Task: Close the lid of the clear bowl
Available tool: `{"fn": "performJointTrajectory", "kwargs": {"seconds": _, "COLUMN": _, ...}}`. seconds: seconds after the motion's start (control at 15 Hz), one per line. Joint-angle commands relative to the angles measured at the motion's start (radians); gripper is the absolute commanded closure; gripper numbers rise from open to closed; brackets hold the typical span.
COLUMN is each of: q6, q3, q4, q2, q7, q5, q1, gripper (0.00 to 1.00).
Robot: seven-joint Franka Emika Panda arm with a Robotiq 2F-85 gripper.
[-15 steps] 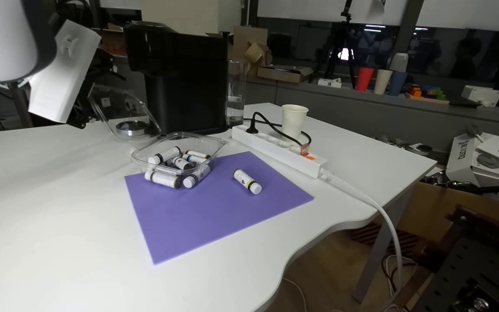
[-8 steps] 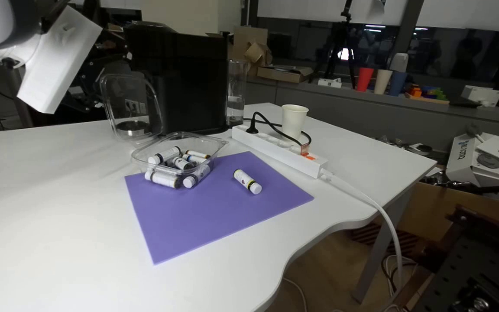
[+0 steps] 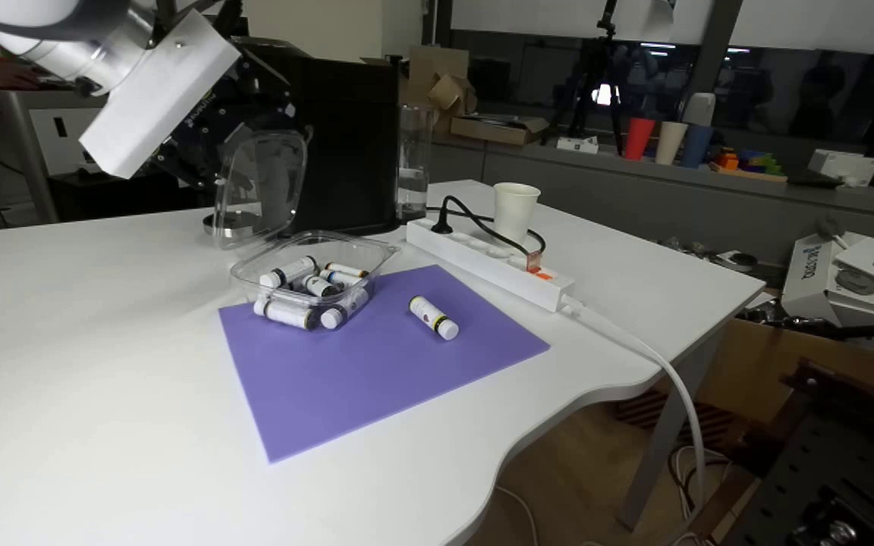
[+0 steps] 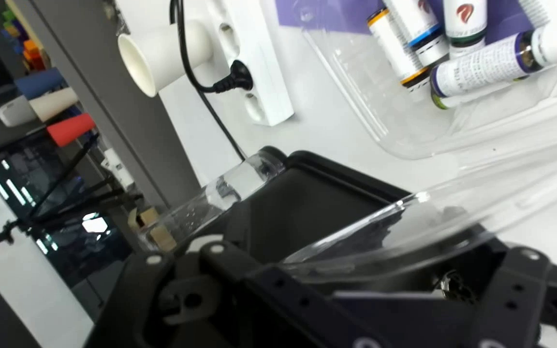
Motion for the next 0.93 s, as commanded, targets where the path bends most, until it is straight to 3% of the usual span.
{"fn": "performJointTrajectory", "kwargs": {"seconds": 0.0, "q6": 0.13, "q3": 0.018, "q4": -0.096, "q2": -0.089, "q7": 0.015, "q5": 0.114, "q1": -0.077, "gripper": 0.0}}
{"fn": "performJointTrajectory", "kwargs": {"seconds": 0.4, "q6": 0.336, "q3": -0.006, "q4": -0.245, "q2": -0.211, "q7": -0.059, "q5": 0.346, "q1": -0.126, "gripper": 0.0}}
{"fn": "performJointTrajectory", "kwargs": {"seconds": 0.87, "q6": 0.369, "q3": -0.067, "q4": -0.392, "q2": -0.351, "q7": -0.052, "q5": 0.426, "q1": -0.112, "gripper": 0.0}}
